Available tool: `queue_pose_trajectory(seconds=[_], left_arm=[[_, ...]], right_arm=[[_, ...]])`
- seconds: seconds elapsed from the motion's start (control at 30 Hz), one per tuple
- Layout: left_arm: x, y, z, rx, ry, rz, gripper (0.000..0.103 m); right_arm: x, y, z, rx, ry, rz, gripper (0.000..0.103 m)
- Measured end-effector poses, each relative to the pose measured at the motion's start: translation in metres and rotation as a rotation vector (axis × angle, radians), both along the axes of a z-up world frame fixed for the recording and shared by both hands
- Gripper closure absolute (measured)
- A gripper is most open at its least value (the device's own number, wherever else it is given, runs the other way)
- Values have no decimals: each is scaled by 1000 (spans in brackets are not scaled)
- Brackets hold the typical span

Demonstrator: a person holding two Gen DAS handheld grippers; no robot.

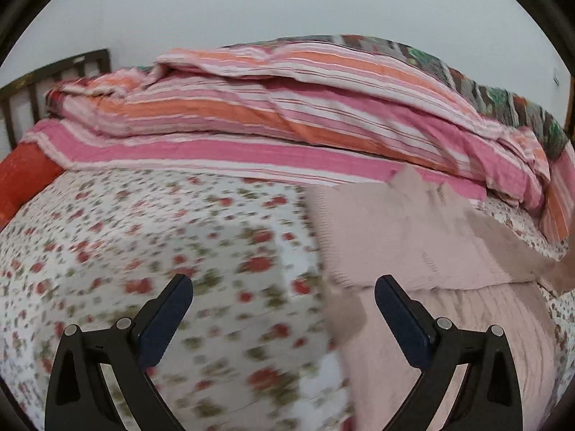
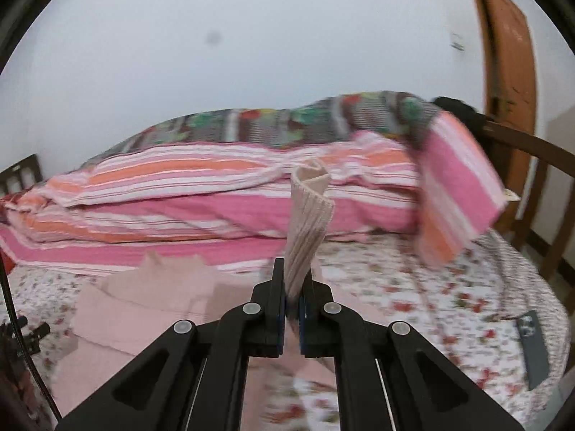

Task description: Fold small clothes

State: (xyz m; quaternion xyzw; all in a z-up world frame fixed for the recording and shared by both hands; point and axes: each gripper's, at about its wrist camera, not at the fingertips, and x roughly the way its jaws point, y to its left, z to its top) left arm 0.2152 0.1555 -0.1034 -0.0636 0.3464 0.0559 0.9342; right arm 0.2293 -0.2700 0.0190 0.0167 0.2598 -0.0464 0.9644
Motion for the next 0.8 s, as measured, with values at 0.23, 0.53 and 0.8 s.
queue_pose_trajectory(seconds=[0.23, 0.53, 0.8], left_arm=[[-26, 52, 2, 27, -3, 81, 1], [-43, 83, -7, 72, 38, 125, 1], [-57, 98, -42, -33, 99, 107, 2]], right_arm=[[41, 109, -19, 28, 17, 161, 98], [85, 222, -85, 23, 124, 341, 98], [95, 265, -136, 24, 252, 420, 97]])
